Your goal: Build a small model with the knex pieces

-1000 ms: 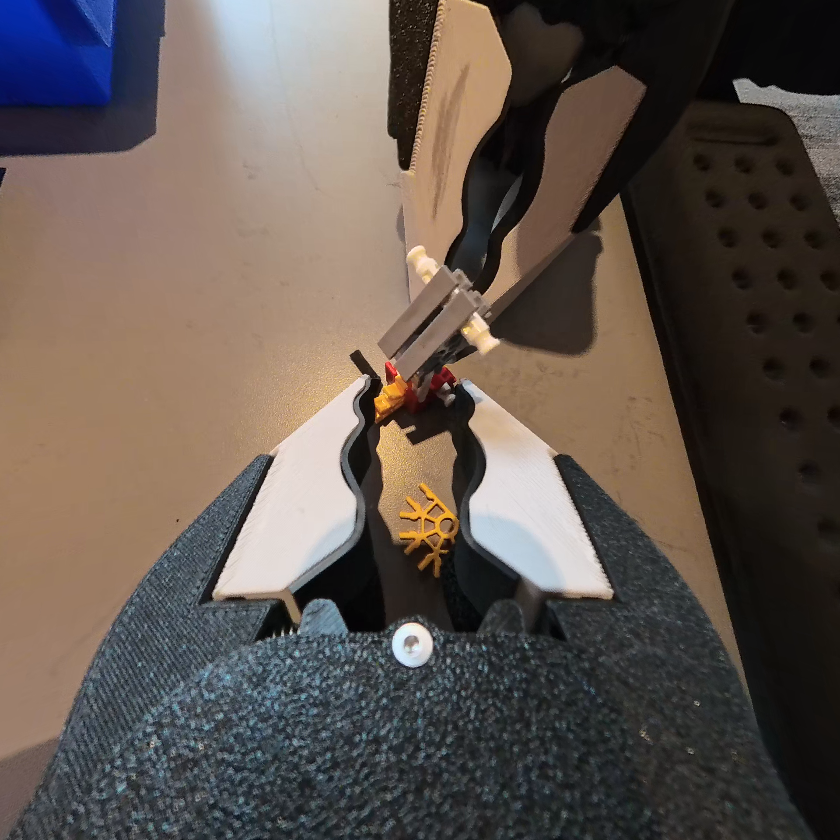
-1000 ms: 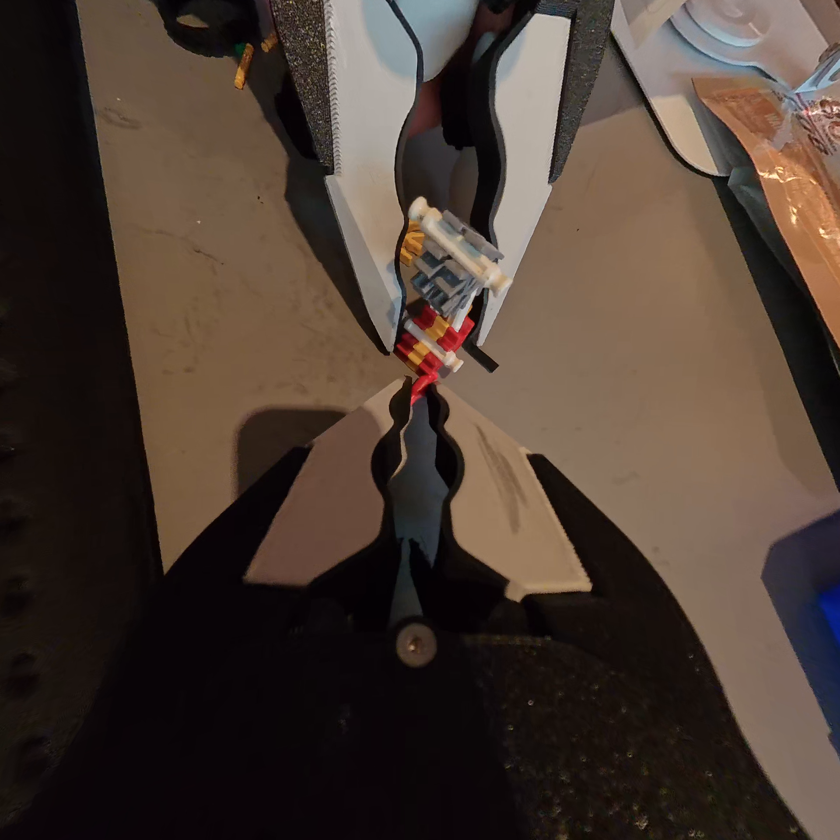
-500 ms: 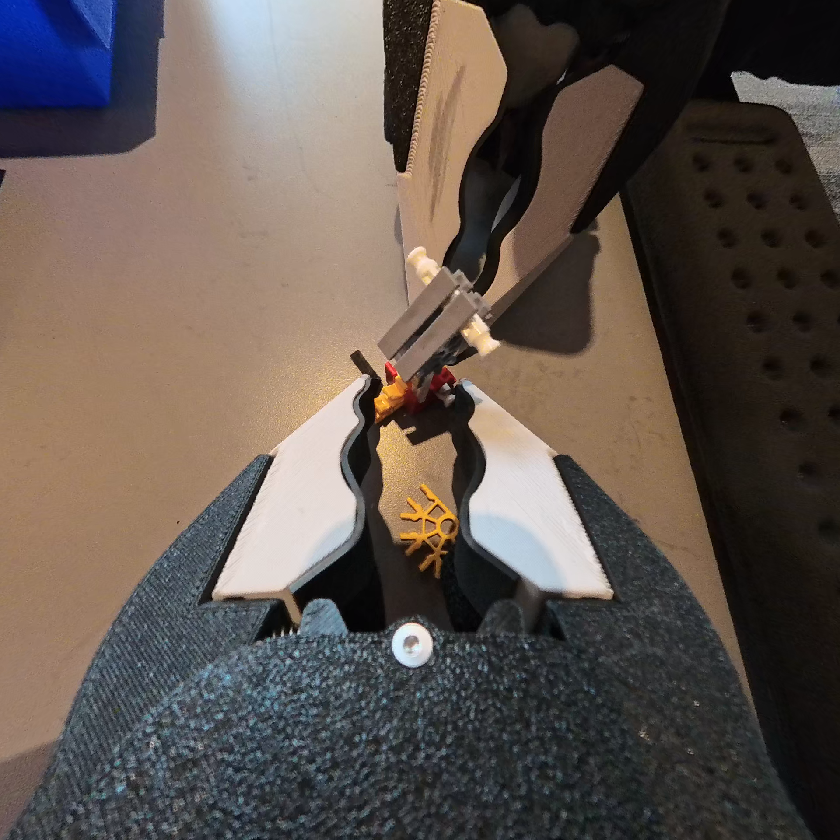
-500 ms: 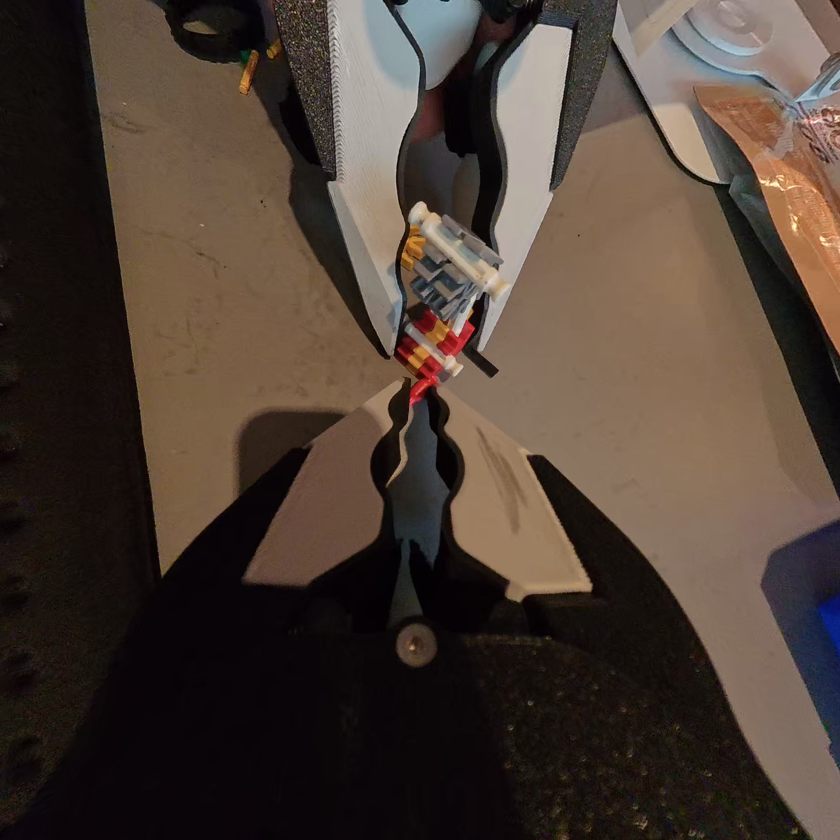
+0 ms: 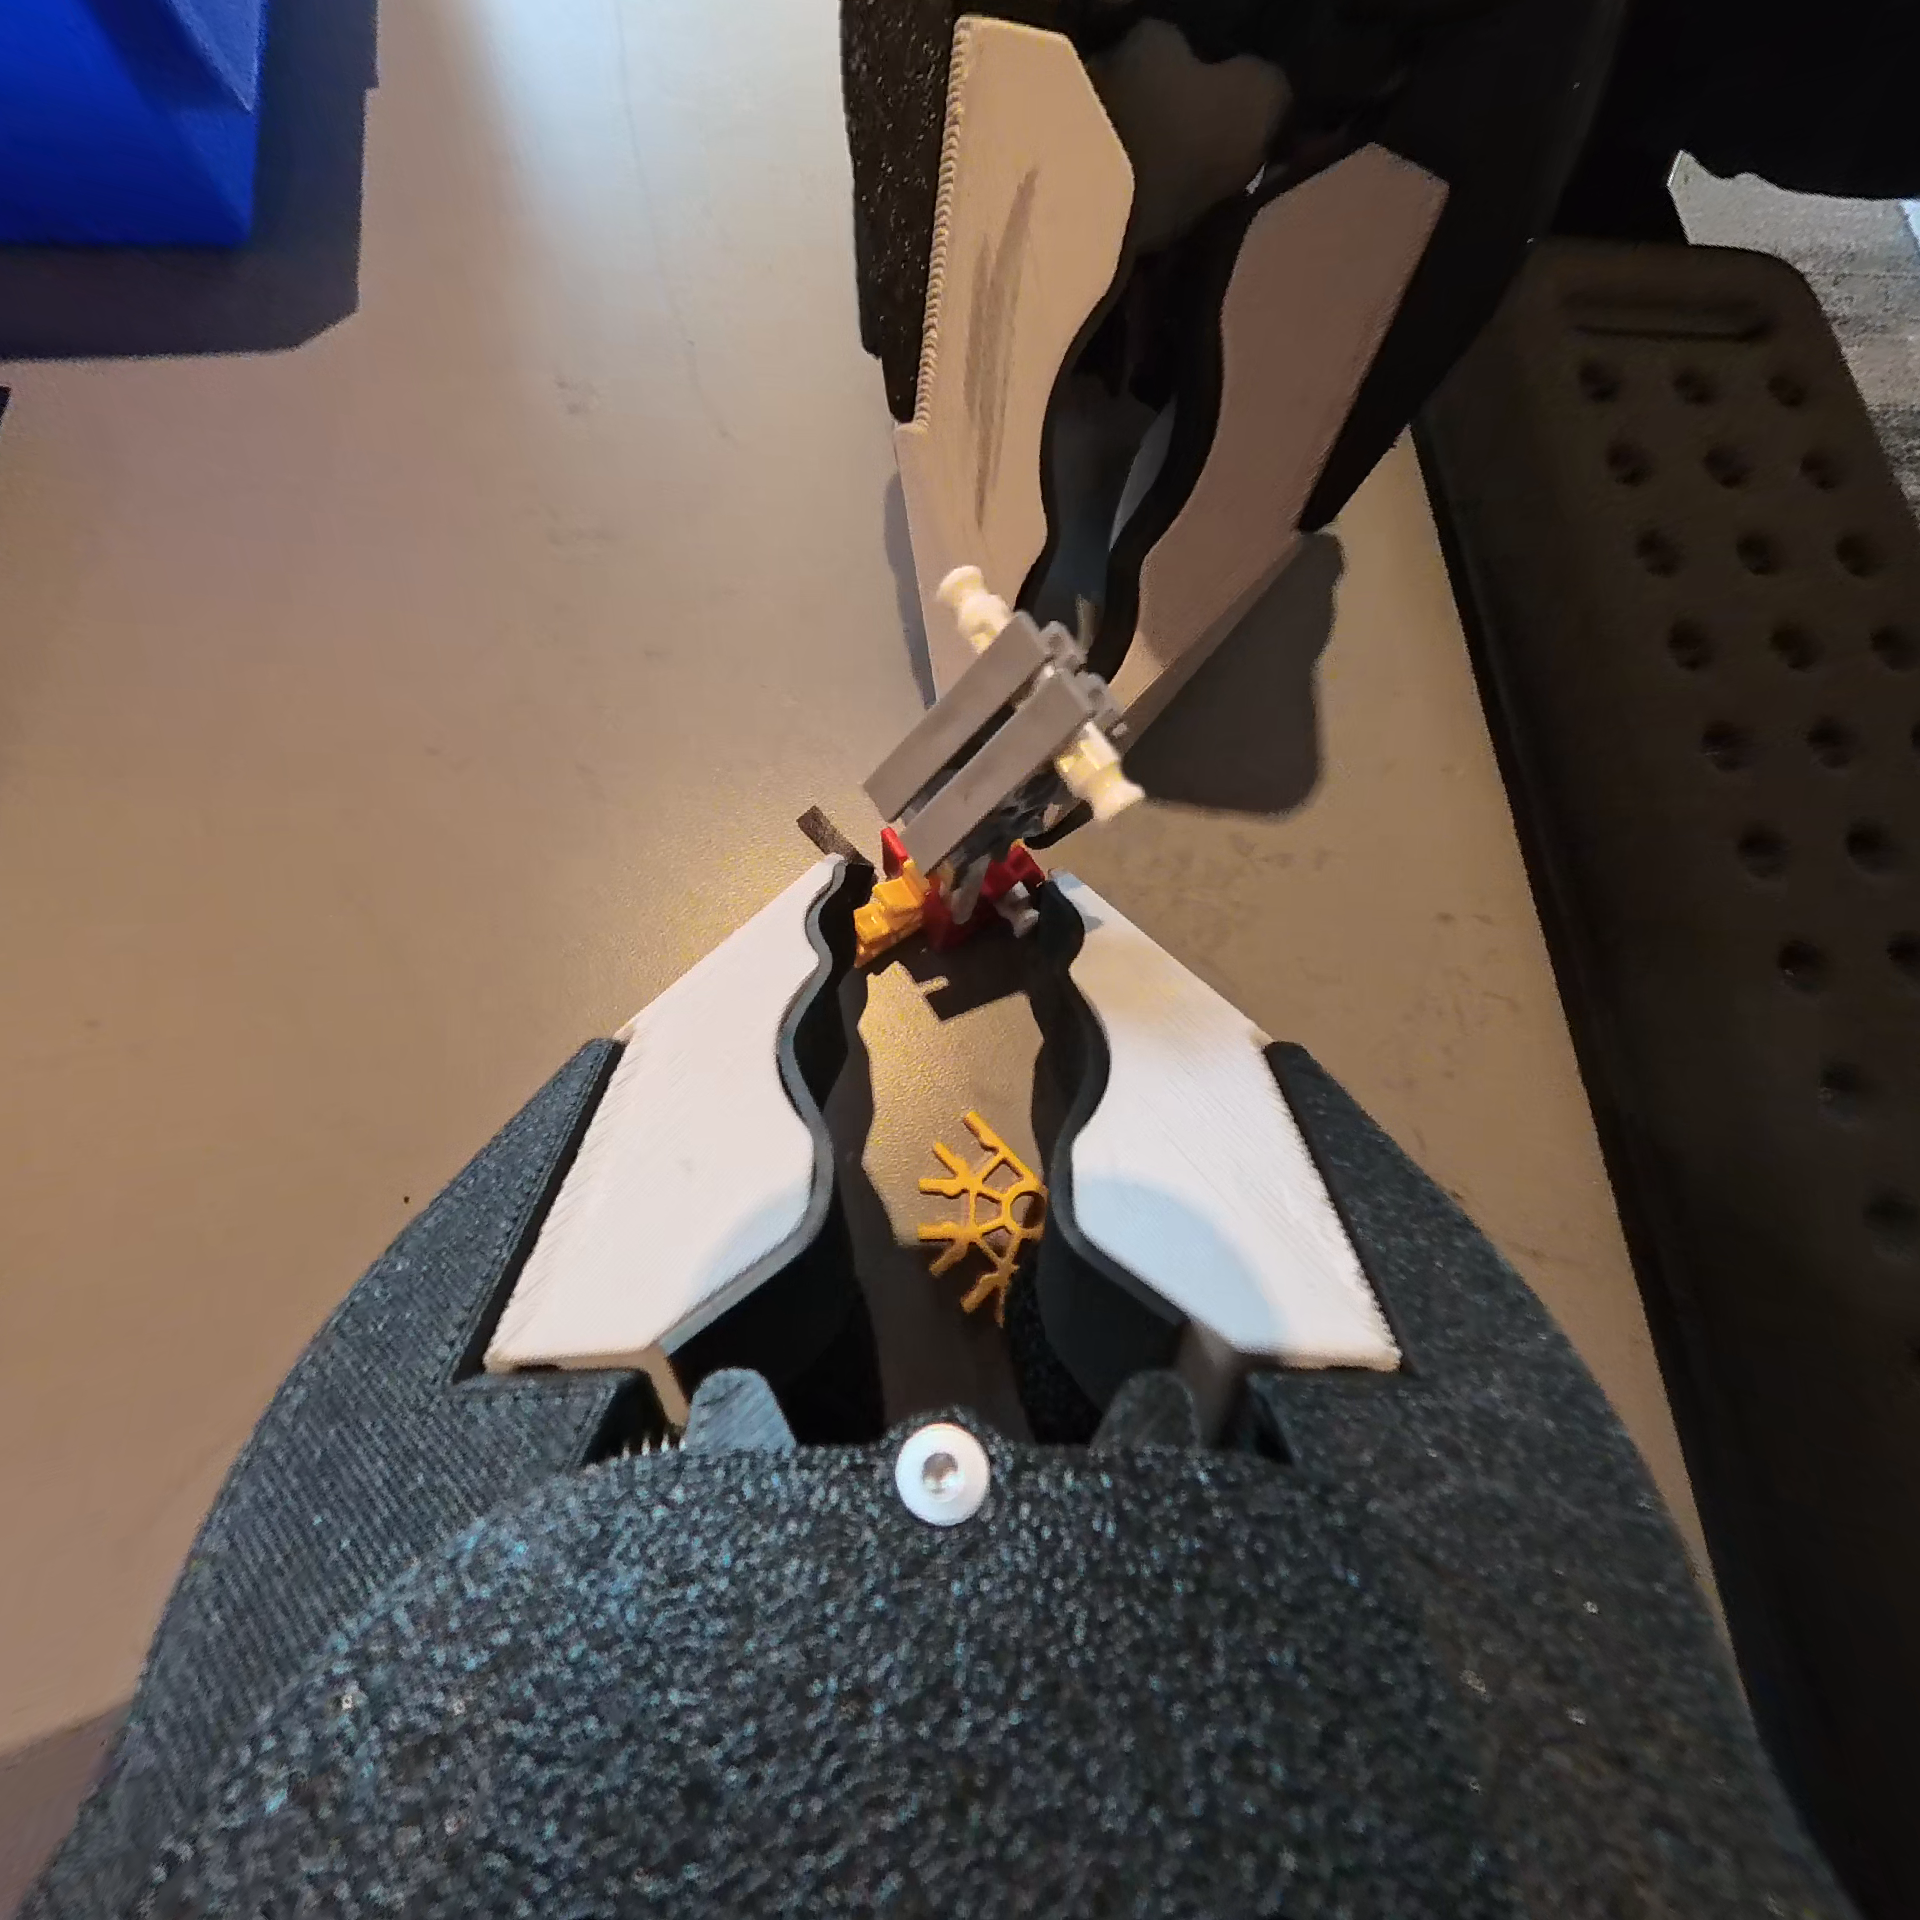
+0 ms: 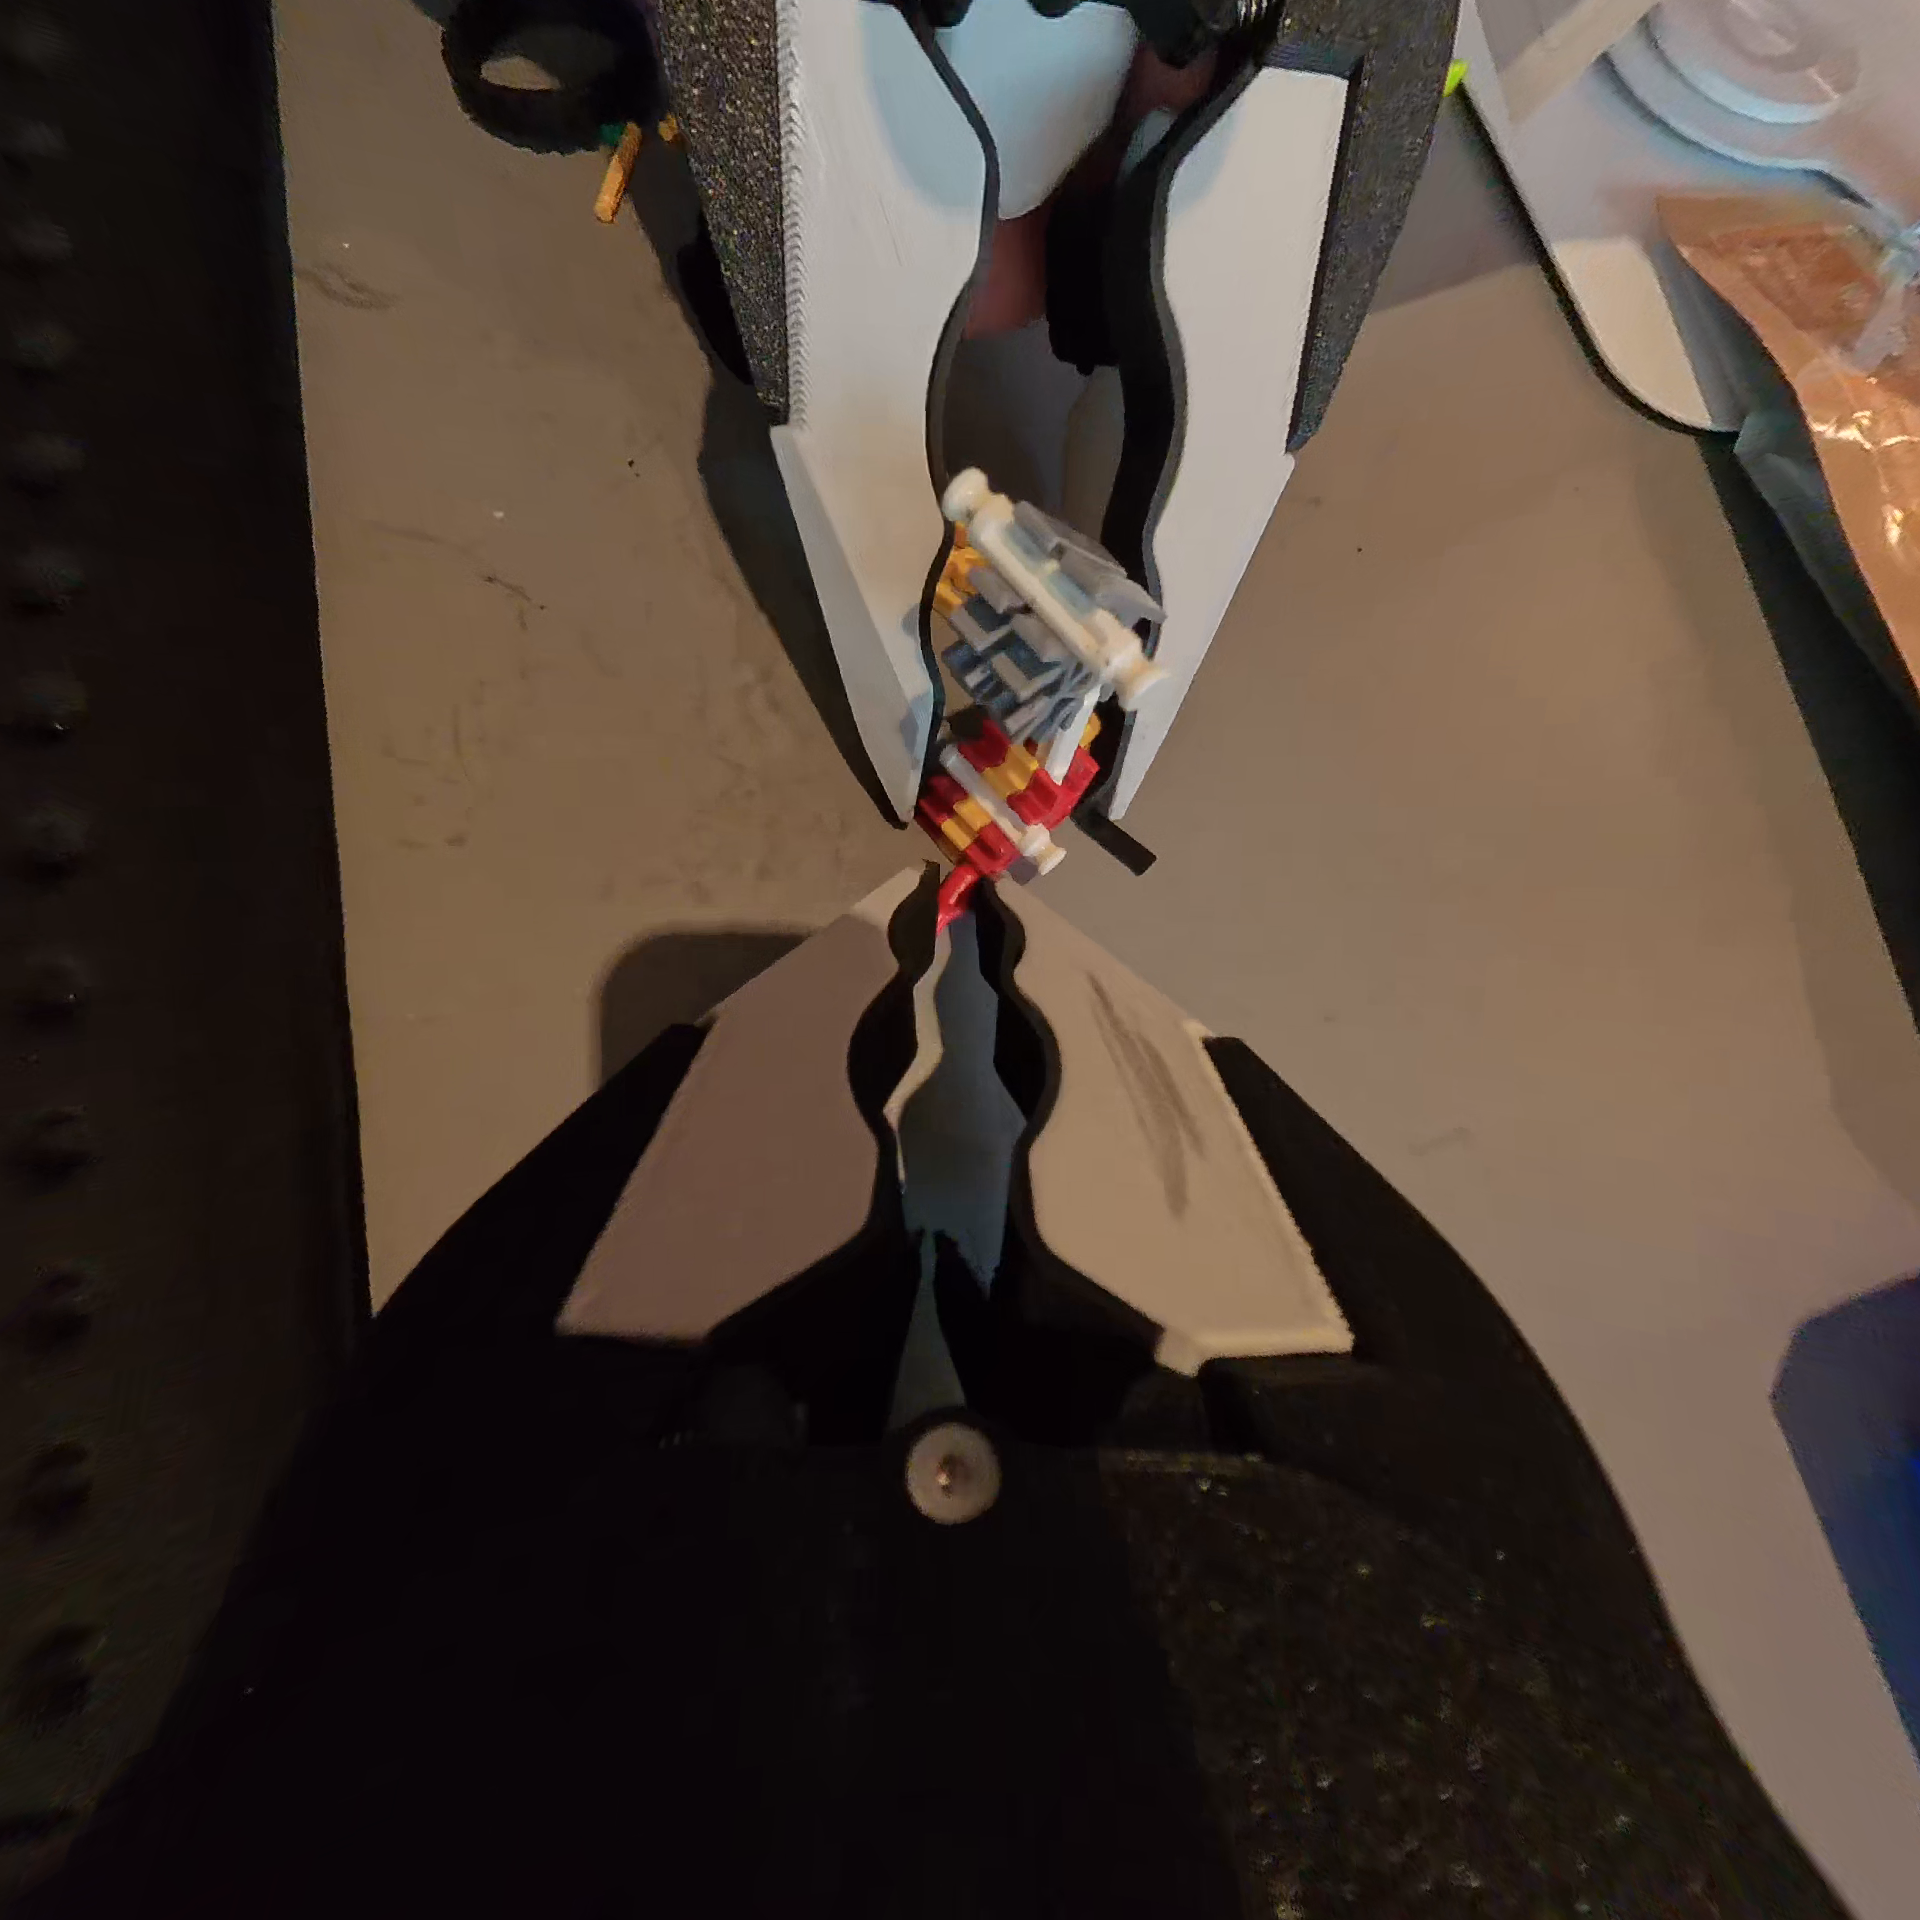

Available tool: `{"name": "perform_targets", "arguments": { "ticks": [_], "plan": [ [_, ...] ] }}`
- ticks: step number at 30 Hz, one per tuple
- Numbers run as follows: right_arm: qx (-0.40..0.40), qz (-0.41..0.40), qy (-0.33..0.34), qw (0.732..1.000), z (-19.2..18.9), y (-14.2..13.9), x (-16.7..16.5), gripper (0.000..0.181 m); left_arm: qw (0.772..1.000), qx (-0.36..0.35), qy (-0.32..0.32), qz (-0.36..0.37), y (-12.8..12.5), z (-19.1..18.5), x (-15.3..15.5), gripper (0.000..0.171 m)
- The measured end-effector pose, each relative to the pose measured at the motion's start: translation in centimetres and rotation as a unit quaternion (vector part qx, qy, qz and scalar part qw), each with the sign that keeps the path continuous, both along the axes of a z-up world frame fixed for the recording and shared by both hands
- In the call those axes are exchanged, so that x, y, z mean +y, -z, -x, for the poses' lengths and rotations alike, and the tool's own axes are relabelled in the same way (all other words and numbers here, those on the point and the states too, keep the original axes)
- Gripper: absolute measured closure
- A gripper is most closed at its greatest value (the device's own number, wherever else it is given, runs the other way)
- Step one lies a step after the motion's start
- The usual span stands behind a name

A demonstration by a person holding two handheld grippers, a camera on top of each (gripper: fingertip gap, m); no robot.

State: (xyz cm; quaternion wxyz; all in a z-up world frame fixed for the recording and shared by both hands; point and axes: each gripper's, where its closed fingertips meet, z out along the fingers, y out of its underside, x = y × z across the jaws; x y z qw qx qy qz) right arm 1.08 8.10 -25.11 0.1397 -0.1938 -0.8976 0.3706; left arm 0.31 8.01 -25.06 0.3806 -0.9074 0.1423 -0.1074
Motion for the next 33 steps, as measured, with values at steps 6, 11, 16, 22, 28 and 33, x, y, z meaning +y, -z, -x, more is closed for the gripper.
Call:
{"name": "perform_targets", "arguments": {
  "ticks": [6,11,16,22,28,33],
  "plan": [
    [-0.003,0.003,0.008,1.000,0.0,0.0,0.2,0.174,1.000,-0.001,0.002,0.002,0.0,0.0,0.0,0.139],
    [0.002,0.029,0.025,0.999,0.3,-0.9,0.7,0.157,1.000,0.006,-0.009,0.002,-0.1,0.6,0.4,0.138],
    [0.013,0.026,0.065,0.997,0.8,-1.5,2.4,0.158,0.999,0.012,-0.044,0.001,-0.1,2.0,0.9,0.138],
    [0.009,-0.020,0.094,0.995,0.5,-1.4,3.4,0.161,0.998,0.022,-0.058,0.004,0.0,2.6,1.1,0.136],
    [0.007,-0.062,0.115,0.991,0.3,-1.3,3.6,0.162,0.999,-0.001,-0.029,0.014,-0.1,1.8,0.5,0.117],
    [0.004,-0.070,0.140,0.988,1.0,-0.5,3.2,0.163,0.999,-0.010,-0.024,0.025,-0.2,2.1,-0.2,0.122]
  ]
}}
